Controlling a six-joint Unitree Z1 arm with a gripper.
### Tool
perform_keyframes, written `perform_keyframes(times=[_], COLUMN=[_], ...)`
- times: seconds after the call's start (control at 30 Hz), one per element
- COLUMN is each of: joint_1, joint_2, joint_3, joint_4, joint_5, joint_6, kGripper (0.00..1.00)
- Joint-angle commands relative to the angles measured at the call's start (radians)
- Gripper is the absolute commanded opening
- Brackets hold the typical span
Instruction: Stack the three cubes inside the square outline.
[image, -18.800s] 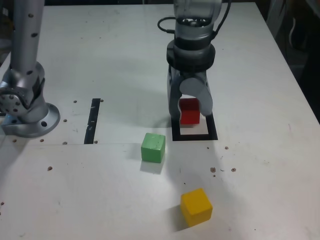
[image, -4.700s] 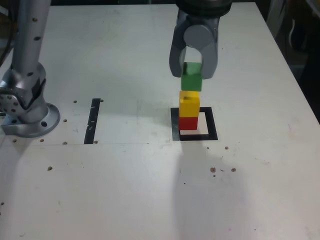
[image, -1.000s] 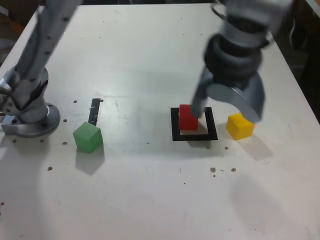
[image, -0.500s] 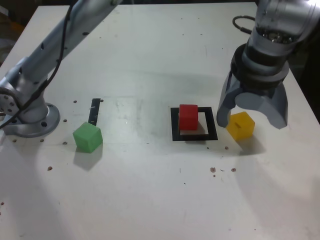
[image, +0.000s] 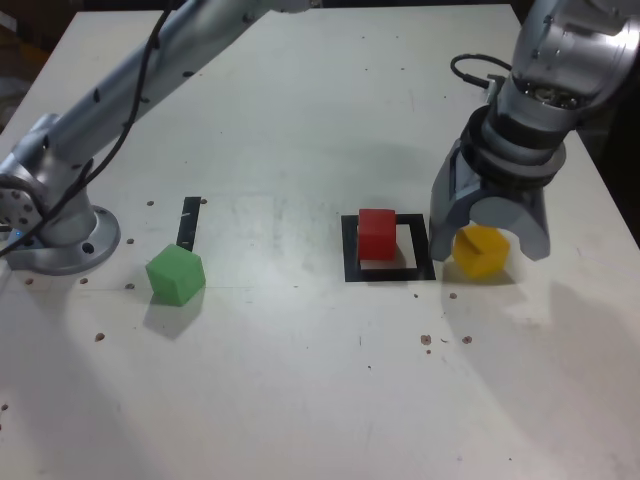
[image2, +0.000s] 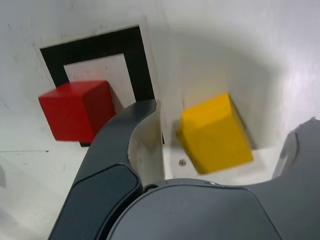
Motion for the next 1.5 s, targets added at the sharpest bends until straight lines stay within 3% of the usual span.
perform_keyframes(times=[0.0, 0.33, 0.5, 0.73, 1.1, 1.47], joint_1=[0.001, 0.002, 0.002, 0.002, -0.015, -0.03], joint_2=[0.01, 0.02, 0.031, 0.029, -0.037, -0.311], joint_3=[-0.003, -0.003, -0.003, -0.007, -0.004, 0.185], joint_4=[0.002, -0.012, -0.016, -0.016, -0.005, 0.021], joint_5=[-0.004, -0.007, -0.018, -0.025, -0.036, 0.005], joint_6=[-0.002, -0.009, -0.009, -0.009, 0.032, 0.055], kGripper=[0.8, 0.4, 0.36, 0.2, 0.16, 0.16])
